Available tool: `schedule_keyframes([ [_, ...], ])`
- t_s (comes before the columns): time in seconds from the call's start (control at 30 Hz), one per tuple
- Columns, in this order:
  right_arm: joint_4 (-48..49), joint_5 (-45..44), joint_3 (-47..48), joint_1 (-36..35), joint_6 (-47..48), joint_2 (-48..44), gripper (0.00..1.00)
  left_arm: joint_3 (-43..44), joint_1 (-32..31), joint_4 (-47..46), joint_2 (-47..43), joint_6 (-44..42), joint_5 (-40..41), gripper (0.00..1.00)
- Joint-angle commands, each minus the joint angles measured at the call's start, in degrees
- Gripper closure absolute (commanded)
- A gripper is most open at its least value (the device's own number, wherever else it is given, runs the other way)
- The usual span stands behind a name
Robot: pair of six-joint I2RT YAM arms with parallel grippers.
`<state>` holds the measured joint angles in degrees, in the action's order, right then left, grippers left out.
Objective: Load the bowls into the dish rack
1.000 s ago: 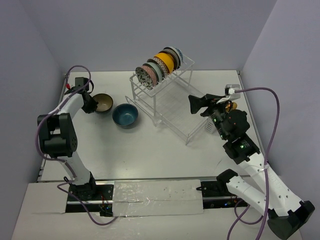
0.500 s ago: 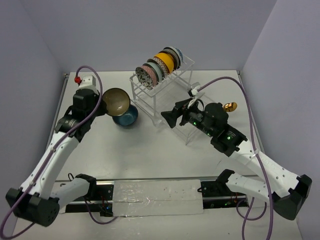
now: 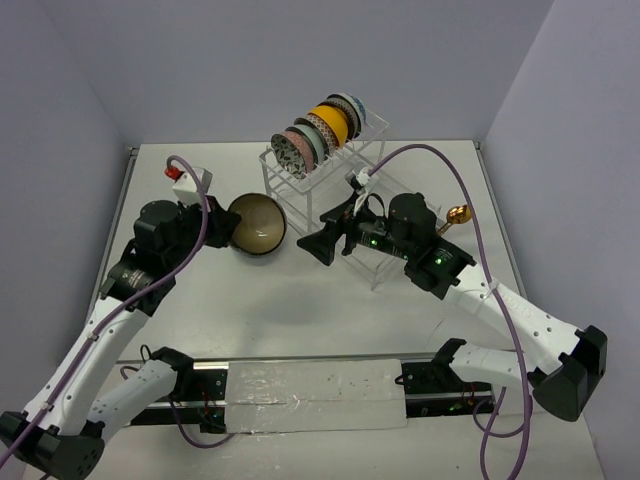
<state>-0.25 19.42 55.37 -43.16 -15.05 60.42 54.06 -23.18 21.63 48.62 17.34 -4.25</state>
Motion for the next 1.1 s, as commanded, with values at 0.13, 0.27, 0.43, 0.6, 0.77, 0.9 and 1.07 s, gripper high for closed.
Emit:
schedule_keyframes([
  [0.13,3.42,2.03,2.02,-0.44,-1.30,0.48,0.00,0.61,-4.58,-15.91,1.82,2.08,-5.68,1.00],
  [0.27,2.98,3.42,2.02,-0.35,-1.30,0.31,0.00,0.43,-6.70,-18.55,3.41,2.69,-3.92,1.00],
  [0.43,3.94,3.52,1.40,-0.44,-2.09,0.40,0.00,-0.01,-8.63,-21.10,4.73,2.78,-3.22,1.00],
  [0.6,2.98,0.61,1.75,0.00,-3.49,1.36,0.00,-0.54,-9.34,-23.03,4.64,2.70,-3.66,1.00],
  [0.77,3.33,2.90,1.93,0.88,-4.20,2.42,0.00,-1.50,-9.52,-24.70,4.64,3.13,-5.06,1.00],
  [0.9,3.94,4.48,1.49,1.58,-4.38,2.68,0.00,-1.94,-9.60,-25.76,4.20,3.31,-5.33,1.00],
  [1.07,6.40,7.47,0.88,2.20,-4.73,2.68,0.00,-2.47,-9.60,-27.07,4.55,4.10,-6.47,1.00],
])
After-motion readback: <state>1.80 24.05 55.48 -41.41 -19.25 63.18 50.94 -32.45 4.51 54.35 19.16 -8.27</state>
